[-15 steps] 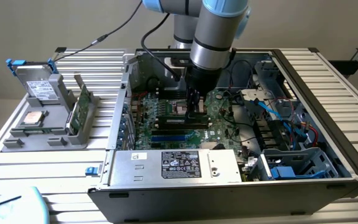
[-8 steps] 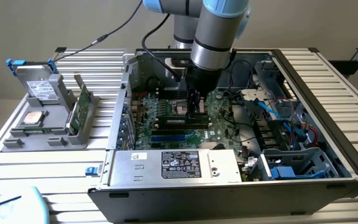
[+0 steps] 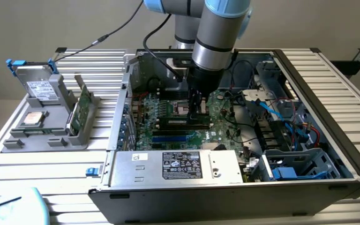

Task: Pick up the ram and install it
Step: 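Insert the ram into the slot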

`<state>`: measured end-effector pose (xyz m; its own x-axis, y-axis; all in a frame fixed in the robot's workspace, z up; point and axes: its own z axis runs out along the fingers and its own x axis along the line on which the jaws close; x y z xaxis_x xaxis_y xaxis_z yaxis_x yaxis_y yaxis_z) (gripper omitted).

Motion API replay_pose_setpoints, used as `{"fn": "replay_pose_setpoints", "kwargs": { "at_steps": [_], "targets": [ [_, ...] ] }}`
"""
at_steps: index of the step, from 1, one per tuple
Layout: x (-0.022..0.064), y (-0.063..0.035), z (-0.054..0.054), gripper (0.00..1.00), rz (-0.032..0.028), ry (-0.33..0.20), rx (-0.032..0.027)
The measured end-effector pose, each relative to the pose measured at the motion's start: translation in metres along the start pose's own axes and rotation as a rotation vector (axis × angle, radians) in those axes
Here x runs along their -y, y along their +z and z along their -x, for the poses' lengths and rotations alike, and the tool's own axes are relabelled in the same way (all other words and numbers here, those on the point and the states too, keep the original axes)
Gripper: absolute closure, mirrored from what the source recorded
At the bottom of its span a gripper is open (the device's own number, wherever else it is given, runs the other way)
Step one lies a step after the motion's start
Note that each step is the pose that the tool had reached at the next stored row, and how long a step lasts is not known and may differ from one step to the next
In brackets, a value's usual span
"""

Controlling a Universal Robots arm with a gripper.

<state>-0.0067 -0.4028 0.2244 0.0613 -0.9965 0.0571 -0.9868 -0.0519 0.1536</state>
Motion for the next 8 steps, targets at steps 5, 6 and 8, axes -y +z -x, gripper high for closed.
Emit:
{"fn": "replay_pose_setpoints", "kwargs": {
  "at_steps": [5, 6, 8],
  "targets": [
    [0.0001, -0.0001, 0.0014, 0.86, 0.0001, -0.002, -0.0045],
    [0.0001, -0.0001, 0.0014, 0.86, 0.0001, -0.002, -0.0055],
    [0.0, -0.0001, 0.0014, 0.86, 0.0002, -0.003, -0.007]
  ]
}}
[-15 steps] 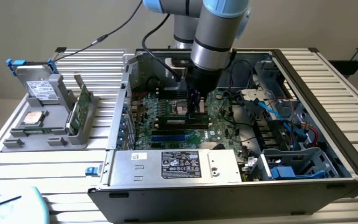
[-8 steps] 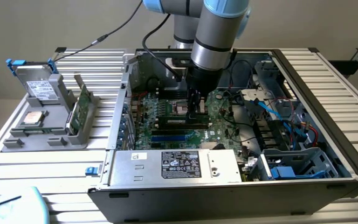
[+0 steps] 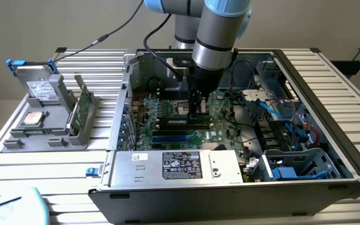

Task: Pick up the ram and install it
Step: 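Insert the ram into the slot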

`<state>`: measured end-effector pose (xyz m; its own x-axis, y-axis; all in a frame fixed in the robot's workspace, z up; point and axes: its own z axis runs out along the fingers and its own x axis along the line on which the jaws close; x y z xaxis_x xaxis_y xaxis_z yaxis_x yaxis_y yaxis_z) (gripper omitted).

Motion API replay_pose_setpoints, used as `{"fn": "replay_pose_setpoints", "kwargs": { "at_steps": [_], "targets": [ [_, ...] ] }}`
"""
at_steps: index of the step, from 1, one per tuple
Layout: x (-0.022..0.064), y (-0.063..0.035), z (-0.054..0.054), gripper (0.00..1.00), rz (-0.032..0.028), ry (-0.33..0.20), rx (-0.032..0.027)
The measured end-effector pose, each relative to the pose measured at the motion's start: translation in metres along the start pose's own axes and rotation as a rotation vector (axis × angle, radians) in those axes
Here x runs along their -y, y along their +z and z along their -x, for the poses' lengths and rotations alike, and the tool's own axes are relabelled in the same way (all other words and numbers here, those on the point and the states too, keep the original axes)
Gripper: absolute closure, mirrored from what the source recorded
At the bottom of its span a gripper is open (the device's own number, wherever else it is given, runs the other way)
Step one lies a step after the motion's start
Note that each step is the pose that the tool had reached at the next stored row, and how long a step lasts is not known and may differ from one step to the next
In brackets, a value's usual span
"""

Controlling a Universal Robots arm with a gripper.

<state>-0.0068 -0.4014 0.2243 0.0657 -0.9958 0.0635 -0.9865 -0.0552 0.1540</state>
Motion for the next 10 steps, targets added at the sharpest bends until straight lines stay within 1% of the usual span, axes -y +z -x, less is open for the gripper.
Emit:
{"fn": "replay_pose_setpoints", "kwargs": {
  "at_steps": [1, 5, 7, 10],
  "targets": [
    [0.0, 0.0001, 0.0, 0.86, 0.0, -0.001, -0.001],
    [0.0003, 0.0015, 0.0013, 0.86, 0.0006, -0.001, -0.0109],
    [0.0004, 0.0017, 0.0025, 0.86, 0.0007, -0.001, -0.0131],
    [0.0006, 0.0015, 0.0046, 0.86, 0.0008, -0.001, -0.0145]
  ]
}}
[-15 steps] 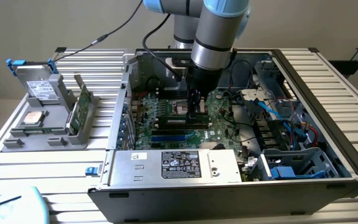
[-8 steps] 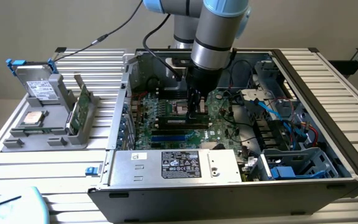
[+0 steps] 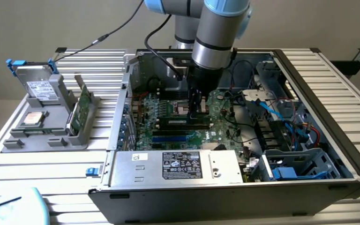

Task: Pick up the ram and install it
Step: 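Insert the ram into the slot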

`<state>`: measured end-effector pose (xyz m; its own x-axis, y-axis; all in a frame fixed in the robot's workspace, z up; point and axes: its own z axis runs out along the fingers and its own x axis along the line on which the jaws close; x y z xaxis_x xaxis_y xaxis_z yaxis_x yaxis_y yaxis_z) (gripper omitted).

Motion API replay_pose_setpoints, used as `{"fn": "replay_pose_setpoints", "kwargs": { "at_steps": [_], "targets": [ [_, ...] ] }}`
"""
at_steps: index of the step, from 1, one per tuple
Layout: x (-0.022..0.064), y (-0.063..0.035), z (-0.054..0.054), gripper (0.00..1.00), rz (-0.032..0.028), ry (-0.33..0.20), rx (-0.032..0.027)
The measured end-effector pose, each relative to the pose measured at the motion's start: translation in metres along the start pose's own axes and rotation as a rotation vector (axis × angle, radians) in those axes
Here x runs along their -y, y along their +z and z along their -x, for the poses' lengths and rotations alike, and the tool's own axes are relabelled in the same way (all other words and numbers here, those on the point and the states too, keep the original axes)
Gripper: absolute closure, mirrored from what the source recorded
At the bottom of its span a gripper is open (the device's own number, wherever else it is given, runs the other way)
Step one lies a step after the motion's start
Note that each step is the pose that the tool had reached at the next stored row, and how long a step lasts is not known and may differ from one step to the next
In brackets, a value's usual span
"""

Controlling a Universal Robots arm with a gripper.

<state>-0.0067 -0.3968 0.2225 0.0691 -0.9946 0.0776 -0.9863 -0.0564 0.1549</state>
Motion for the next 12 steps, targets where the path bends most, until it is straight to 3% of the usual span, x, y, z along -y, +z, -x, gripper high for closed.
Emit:
{"fn": "replay_pose_setpoints", "kwargs": {
  "at_steps": [12],
  "targets": [
    [-0.0005, 0.0001, 0.0002, 0.86, 0.0005, -0.008, -0.0058]
  ]
}}
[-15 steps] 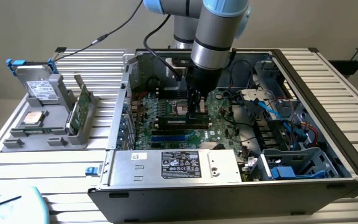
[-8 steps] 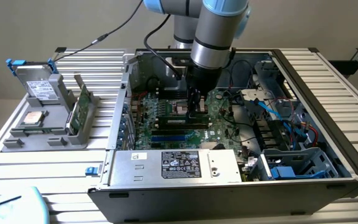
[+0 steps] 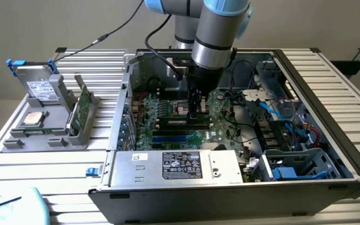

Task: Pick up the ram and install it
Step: 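Insert the ram into the slot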

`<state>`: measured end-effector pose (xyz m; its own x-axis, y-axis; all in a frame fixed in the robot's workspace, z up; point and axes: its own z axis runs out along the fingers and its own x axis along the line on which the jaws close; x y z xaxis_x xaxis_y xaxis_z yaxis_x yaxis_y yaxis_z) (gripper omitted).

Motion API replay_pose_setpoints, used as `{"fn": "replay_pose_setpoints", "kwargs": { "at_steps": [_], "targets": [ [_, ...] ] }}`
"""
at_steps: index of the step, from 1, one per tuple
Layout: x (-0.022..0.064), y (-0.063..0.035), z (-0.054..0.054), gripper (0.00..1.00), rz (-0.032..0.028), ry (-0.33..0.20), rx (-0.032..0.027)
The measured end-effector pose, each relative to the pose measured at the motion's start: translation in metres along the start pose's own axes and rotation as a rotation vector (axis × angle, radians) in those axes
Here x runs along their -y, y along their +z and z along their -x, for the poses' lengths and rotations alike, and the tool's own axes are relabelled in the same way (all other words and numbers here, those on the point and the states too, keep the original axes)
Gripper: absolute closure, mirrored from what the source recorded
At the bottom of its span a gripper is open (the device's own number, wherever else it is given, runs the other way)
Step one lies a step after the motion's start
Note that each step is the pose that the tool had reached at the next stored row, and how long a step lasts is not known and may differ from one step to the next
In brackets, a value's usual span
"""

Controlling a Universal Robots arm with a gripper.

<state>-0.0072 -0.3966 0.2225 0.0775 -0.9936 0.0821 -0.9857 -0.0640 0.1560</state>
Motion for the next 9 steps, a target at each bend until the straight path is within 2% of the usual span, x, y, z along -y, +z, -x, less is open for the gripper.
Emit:
{"fn": "replay_pose_setpoints", "kwargs": {
  "at_steps": [9],
  "targets": [
    [0.0, 0.0005, -0.0001, 0.86, 0.001, -0.004, -0.0005]
  ]
}}
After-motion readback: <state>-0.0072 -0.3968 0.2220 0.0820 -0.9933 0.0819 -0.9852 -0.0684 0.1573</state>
